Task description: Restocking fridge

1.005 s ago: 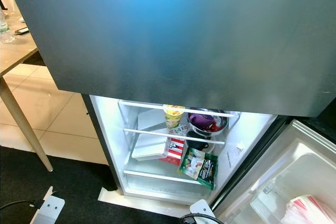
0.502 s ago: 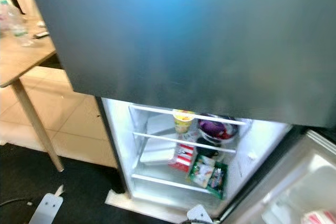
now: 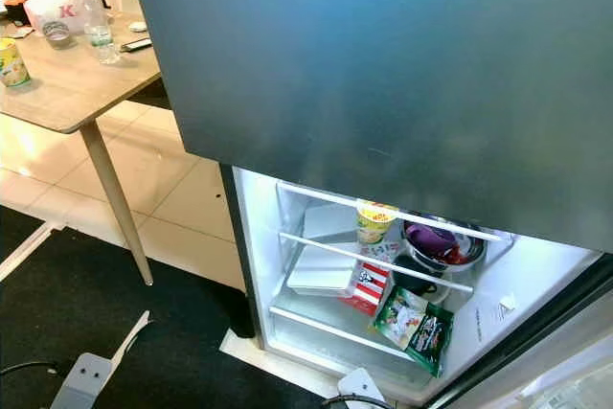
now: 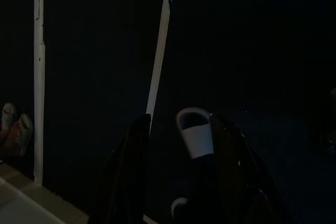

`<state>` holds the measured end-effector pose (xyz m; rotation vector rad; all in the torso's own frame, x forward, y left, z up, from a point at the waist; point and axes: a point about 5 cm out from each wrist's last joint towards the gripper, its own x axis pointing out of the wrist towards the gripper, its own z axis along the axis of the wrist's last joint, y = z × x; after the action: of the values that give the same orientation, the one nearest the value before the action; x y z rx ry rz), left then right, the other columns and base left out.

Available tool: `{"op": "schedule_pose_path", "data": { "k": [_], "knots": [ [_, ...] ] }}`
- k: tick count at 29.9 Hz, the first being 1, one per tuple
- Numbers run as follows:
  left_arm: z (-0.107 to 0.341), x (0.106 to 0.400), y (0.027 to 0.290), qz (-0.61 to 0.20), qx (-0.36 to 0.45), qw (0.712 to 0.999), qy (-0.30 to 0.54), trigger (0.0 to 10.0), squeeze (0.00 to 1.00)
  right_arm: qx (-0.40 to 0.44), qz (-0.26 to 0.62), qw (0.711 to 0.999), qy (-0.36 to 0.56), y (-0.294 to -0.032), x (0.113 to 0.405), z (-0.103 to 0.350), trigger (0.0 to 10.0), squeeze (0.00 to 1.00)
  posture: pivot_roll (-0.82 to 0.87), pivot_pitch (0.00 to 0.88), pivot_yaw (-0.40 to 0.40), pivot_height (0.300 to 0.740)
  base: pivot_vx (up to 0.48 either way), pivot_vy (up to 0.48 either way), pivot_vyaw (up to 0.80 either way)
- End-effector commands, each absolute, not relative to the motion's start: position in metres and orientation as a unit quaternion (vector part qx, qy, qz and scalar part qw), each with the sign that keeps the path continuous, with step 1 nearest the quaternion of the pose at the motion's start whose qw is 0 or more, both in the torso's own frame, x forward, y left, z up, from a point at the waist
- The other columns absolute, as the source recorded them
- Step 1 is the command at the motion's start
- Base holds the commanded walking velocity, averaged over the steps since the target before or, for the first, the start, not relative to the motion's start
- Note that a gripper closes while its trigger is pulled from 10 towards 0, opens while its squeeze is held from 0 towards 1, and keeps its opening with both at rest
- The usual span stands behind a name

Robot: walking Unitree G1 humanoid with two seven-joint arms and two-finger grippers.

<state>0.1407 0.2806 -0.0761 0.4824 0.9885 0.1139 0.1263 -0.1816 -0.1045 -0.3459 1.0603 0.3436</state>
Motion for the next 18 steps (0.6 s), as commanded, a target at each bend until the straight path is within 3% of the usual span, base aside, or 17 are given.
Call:
{"op": "schedule_pose_path", "data": {
  "k": [1, 18],
  "knots": [
    [-0.0731, 0.1402, 0.2886, 0.059, 0.24, 0.848, 0.469, 10.0, 0.0, -0.166, 0.163, 0.833, 0.503, -0.1811, 0.1241, -0.1053, 10.0, 0.0, 0.08, 0.0, 0.003, 0.74, 0.0, 0.0, 0.77],
    [-0.0711, 0.1393, 0.2939, 0.064, 0.243, 0.847, 0.469, 10.0, 0.0, -0.165, 0.167, 0.833, 0.501, -0.1765, 0.1248, -0.1055, 10.0, 0.0, 0.09, 0.0, 0.007, 0.74, 0.0, 0.0, 0.77]
  ]
}}
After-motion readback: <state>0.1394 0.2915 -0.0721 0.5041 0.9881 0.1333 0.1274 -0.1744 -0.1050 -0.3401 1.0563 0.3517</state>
